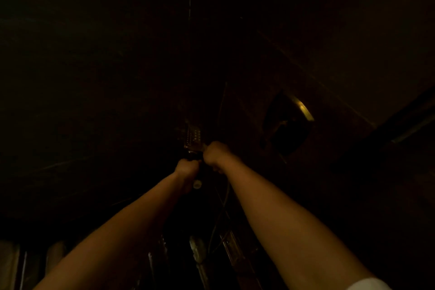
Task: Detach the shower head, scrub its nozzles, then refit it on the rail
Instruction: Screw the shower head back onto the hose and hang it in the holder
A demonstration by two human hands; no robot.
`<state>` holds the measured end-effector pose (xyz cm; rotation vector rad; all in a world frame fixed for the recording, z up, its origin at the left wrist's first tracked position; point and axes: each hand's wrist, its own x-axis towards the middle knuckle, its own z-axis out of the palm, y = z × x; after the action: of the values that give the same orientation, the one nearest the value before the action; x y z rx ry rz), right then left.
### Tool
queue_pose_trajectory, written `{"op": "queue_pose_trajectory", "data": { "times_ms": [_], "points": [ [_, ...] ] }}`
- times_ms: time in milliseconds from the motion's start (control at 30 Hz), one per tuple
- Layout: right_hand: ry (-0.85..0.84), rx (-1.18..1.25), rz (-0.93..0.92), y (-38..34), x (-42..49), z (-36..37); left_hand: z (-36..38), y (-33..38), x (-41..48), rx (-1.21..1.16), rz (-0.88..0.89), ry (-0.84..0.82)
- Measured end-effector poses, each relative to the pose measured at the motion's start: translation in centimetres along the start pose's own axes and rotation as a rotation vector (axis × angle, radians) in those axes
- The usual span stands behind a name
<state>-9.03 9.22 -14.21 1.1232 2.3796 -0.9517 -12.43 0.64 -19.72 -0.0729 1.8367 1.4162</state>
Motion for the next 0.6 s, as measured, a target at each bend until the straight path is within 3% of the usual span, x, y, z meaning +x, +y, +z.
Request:
{"op": "queue_pose_trajectory", "data": {
  "times_ms": [600],
  "points": [
    [0.054,0.069,-0.020,-2.0,-3.1,-1.9,-1.2,2.8,-1.8,0.054,-0.009,-0.058]
  ]
}}
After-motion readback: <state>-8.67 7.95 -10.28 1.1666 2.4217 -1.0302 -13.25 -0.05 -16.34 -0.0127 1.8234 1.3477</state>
